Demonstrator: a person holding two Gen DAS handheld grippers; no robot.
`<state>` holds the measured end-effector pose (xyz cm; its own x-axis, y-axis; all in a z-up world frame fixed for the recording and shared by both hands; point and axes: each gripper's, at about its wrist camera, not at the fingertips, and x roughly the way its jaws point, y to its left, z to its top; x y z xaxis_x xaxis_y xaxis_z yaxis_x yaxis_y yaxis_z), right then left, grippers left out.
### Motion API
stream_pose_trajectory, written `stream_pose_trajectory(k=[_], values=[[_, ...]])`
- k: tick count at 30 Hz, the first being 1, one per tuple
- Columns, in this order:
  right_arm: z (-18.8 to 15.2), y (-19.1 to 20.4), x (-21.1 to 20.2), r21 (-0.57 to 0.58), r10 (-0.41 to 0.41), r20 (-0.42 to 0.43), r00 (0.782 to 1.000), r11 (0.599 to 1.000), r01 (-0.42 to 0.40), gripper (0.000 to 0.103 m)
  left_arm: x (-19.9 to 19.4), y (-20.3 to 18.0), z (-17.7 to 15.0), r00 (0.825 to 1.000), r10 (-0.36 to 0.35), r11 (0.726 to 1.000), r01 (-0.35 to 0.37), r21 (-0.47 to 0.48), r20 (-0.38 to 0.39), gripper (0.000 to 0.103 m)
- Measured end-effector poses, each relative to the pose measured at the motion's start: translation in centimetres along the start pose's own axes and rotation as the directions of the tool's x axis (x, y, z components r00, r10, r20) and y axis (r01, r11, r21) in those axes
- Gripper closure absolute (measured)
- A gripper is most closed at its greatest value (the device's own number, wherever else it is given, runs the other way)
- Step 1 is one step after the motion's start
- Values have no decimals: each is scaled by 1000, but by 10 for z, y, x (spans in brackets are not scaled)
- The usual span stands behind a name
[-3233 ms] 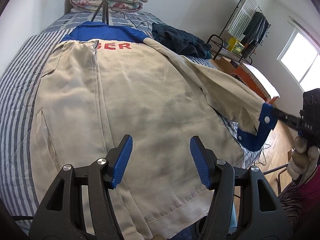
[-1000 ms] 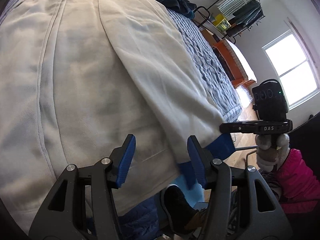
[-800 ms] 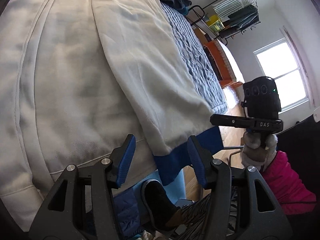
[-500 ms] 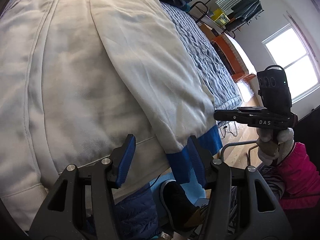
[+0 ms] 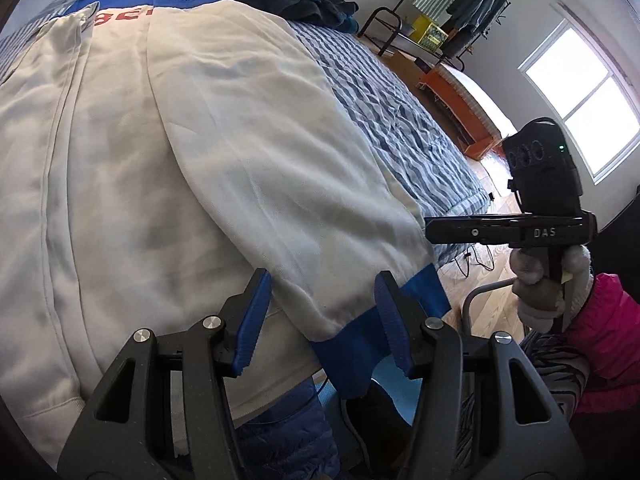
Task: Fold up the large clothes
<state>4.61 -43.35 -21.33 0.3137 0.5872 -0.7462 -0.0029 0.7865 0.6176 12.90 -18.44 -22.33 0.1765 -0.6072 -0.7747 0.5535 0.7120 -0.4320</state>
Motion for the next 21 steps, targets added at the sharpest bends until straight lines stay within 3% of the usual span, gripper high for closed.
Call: stream_pose_trajectory(k=[4, 8, 12, 14, 16, 21], values=[[2, 0, -3, 21, 82, 32, 996, 996, -83, 62, 17, 1, -4, 999, 14, 1000, -14, 0, -37, 48], [3, 1, 5, 1, 9, 15, 1000, 1000, -9, 62, 16, -4, -6, 999, 15, 1000, -14, 19, -34, 48], [8, 2, 17, 14, -31, 6, 999, 999, 31, 57, 2, -4, 3, 999, 30, 1000, -30, 8, 35, 49], [9, 7, 19, 5, -37, 12, 999, 999, 37, 76, 0, 0, 7, 997, 51, 999, -51, -10, 51, 55], [10, 11, 17, -2, -22, 33, 999, 1000, 22, 85, 6, 3, 11, 994, 89, 996, -89, -15, 61, 55], [11, 24, 7, -18, 31, 77, 997, 999, -29, 90, 35, -2, 3, 986, 164, 984, -165, 62, 27, 55]])
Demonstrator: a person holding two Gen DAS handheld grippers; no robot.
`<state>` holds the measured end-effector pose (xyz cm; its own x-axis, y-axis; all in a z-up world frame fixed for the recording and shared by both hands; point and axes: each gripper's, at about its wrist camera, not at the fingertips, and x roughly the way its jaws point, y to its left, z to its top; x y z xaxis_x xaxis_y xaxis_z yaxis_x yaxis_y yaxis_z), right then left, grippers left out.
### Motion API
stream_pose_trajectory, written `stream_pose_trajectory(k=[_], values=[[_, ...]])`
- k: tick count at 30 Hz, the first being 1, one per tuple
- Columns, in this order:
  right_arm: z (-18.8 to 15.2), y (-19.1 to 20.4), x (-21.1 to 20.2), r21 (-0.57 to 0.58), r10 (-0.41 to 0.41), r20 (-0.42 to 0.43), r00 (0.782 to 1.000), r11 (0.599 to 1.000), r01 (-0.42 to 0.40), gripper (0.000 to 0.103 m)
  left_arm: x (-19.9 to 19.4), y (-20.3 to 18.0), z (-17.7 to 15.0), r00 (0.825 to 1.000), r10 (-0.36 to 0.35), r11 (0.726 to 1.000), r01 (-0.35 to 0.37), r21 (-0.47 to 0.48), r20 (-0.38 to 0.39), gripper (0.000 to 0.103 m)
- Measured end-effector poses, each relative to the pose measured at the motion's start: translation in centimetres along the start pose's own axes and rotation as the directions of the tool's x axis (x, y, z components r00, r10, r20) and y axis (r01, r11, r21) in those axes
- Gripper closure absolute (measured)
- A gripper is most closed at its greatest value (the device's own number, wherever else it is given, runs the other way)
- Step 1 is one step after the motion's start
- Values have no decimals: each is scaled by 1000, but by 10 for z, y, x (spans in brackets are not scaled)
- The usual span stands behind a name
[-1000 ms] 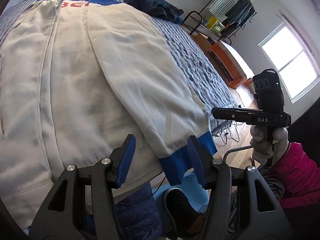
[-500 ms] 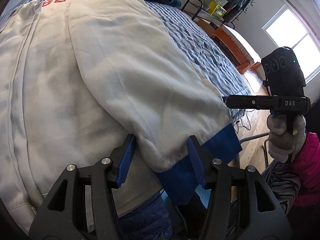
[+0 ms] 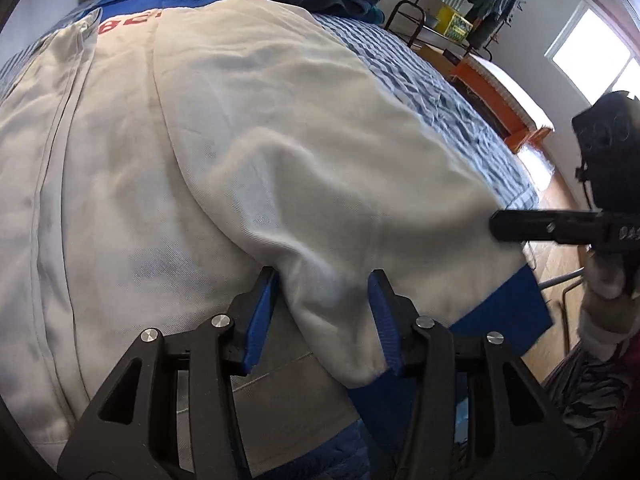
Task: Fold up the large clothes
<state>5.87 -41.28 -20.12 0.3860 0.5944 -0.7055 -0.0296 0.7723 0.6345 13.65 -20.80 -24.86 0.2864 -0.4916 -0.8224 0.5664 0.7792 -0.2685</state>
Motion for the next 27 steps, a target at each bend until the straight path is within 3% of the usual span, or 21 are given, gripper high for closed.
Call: stream_pose_trajectory(k=[2, 4, 6, 8, 9, 10, 13, 17, 21, 25, 27], values=[[1, 0, 1, 6, 11, -7, 1000, 1000, -11, 85, -2, -4, -2, 1000, 14, 999, -14, 31, 0, 55], [2, -4, 5, 26, 12, -21, 1000, 1000, -12, 68, -8, 0, 1, 1000, -17, 1000, 17, -6, 5, 55], [3, -8, 12, 56, 4, -38, 999, 998, -2, 59, -16, 1, 5, 999, -29, 999, 30, -31, 41, 55], [3, -11, 16, 66, -28, -44, 999, 997, 31, 70, -22, 0, 12, 997, -16, 999, 19, -35, 77, 55], [2, -11, 16, 64, -39, -45, 998, 997, 42, 83, -22, 0, 15, 996, -10, 999, 14, -42, 85, 55], [3, -10, 15, 63, -39, -39, 998, 997, 42, 86, -19, 0, 19, 996, -7, 999, 12, -51, 84, 55], [2, 0, 7, 22, -56, -15, 998, 998, 56, 90, -1, -5, 26, 998, 14, 999, -11, -42, 59, 55], [6, 18, 8, -25, -89, 1, 996, 996, 89, 92, 14, -20, 19, 993, 114, 991, -116, 69, 30, 55], [11, 27, 7, -42, -90, 17, 996, 995, 90, 93, -7, -11, 10, 996, 91, 995, -91, 32, -16, 55], [14, 29, 1, -43, -81, 31, 996, 996, 82, 93, -48, 3, -1, 987, 145, 989, -145, 5, 68, 55], [13, 27, 1, -33, -82, 32, 996, 996, 83, 93, -63, 11, 2, 982, 142, 990, -138, -42, 122, 55]])
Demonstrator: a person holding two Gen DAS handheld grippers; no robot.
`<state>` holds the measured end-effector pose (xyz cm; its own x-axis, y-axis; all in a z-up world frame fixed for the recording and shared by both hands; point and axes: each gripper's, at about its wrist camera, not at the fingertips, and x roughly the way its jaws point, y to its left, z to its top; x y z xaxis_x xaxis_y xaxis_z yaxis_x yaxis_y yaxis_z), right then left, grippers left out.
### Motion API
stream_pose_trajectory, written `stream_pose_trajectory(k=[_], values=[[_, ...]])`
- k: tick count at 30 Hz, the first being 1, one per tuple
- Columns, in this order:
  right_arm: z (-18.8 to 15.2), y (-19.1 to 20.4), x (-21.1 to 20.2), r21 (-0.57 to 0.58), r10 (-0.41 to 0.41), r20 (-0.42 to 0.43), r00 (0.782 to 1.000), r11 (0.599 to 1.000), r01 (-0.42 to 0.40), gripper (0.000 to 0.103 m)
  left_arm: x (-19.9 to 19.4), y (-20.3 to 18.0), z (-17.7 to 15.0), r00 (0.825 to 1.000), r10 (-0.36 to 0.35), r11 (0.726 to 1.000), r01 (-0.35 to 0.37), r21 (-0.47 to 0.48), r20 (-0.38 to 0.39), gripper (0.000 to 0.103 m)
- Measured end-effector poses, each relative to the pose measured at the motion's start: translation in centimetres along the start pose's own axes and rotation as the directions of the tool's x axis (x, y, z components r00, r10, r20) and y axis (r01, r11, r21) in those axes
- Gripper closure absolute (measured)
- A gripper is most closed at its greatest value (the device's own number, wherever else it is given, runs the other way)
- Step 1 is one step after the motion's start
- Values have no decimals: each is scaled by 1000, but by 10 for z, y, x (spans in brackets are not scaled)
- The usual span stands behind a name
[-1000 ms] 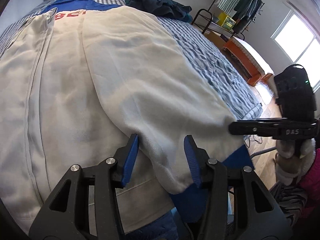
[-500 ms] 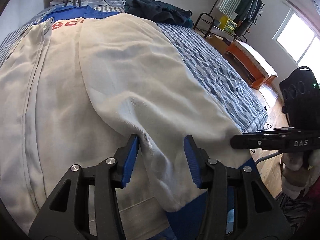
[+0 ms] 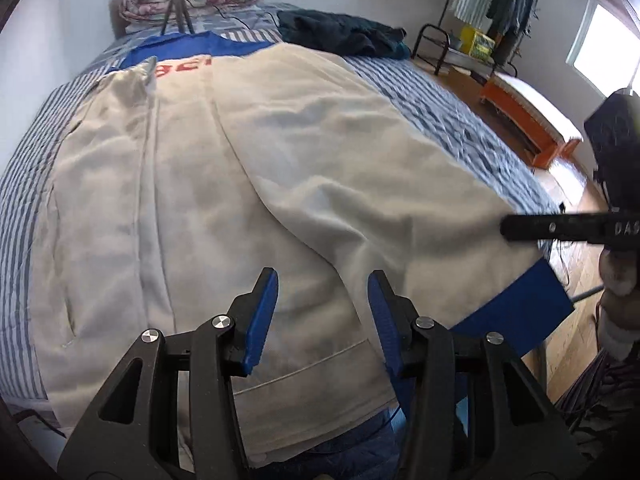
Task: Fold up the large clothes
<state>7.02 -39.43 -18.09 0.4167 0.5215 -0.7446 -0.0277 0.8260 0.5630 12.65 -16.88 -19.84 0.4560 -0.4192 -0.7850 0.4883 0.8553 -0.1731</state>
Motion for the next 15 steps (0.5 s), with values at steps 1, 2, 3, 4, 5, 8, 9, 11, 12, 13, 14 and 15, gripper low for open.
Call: stream_pose_trajectory(k=[1, 2, 3, 4, 5, 8, 9, 11, 12, 13, 14, 15], values=[[0, -1, 1, 4, -4, 0, 1000, 1000, 4, 93, -2, 2, 5, 1000, 1, 1000, -1, -10, 23, 55], [0, -1, 1, 5, -4, -1, 1000, 1000, 4, 93, -1, 1, 10, 999, 1, 1000, -1, -7, 34, 55], [1, 1, 2, 4, -5, 0, 1000, 1000, 5, 93, 4, 0, 14, 999, -6, 1000, 6, -5, 37, 55], [1, 2, 2, 1, -6, 2, 1000, 1000, 6, 93, 11, -3, 19, 999, -13, 1000, 13, -5, 39, 55], [1, 4, 1, -3, -7, 5, 1000, 1000, 7, 93, 19, -6, 22, 999, -7, 1000, 7, 1, 33, 55], [-1, 8, -3, -21, -11, 12, 1000, 1000, 11, 93, 59, -13, 16, 994, 72, 996, -67, 62, -85, 55], [-1, 9, -3, -25, -14, 11, 1000, 1000, 14, 93, 66, -12, 9, 990, 82, 995, -74, 71, -113, 55], [-1, 7, 0, -30, -27, -1, 1000, 999, 27, 93, 61, -14, -3, 992, 101, 989, -93, 119, -71, 55], [-1, 6, 1, -30, -35, -6, 999, 999, 35, 93, 56, -12, -4, 992, 99, 989, -89, 114, -78, 55], [0, 4, 3, -25, -36, -7, 999, 999, 35, 93, 50, -6, -4, 993, 88, 994, -82, 74, -84, 55], [0, 1, 2, -14, -29, -4, 1000, 999, 29, 93, 45, 1, -5, 993, 82, 996, -80, 32, -83, 55], [1, -1, 1, -5, -21, 0, 1000, 1000, 21, 93, 41, 7, -5, 993, 81, 997, -81, 7, -82, 55]])
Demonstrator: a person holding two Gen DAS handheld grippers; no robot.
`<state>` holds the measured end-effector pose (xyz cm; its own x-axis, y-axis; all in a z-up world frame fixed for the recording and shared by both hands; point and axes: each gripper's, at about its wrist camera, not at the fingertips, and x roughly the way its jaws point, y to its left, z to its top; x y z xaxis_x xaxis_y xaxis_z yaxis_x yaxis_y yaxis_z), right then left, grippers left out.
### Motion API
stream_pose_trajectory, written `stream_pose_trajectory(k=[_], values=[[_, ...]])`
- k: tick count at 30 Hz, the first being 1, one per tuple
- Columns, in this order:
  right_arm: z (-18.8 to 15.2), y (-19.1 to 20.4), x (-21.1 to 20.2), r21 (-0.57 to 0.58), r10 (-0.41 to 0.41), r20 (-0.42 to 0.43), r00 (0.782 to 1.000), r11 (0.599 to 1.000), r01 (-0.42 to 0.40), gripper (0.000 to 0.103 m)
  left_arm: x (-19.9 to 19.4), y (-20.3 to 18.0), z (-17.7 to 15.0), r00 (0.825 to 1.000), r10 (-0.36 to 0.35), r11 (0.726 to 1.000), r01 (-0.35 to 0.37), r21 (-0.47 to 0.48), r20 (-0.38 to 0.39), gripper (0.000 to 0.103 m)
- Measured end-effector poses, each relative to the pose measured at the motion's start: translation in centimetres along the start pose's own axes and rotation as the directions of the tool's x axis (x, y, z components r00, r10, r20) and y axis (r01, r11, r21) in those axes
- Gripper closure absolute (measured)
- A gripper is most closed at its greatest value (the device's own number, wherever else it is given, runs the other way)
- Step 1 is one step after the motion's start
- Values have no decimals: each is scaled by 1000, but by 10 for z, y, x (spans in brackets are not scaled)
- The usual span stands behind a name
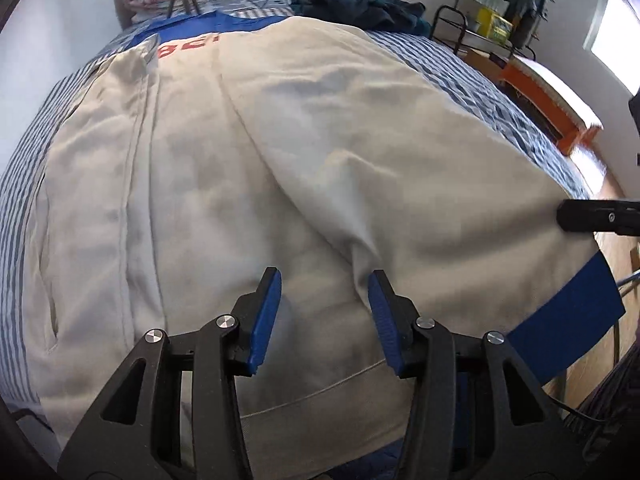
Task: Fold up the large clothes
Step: 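Lower the sleeve onto the jacket back and open the right gripper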
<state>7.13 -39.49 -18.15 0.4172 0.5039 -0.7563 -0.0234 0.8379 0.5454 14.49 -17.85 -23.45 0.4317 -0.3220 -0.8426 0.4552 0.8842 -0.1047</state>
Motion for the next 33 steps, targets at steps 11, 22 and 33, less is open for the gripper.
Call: stream_pose_trajectory(k=[11, 22, 33], values=[[7, 23, -3, -50, 14, 23, 1000, 999, -13, 94, 4, -6, -12, 985, -167, 985, 164, -61, -39, 56], [21, 78, 11, -196, 20, 16, 1000, 981, -16, 94, -94, 58, -12, 974, -147, 964, 181, -196, 174, 56], [35, 158, 94, -370, 19, -132, 991, 927, -67, 94, -131, 159, -29, 960, -30, 892, 152, -426, 279, 56]])
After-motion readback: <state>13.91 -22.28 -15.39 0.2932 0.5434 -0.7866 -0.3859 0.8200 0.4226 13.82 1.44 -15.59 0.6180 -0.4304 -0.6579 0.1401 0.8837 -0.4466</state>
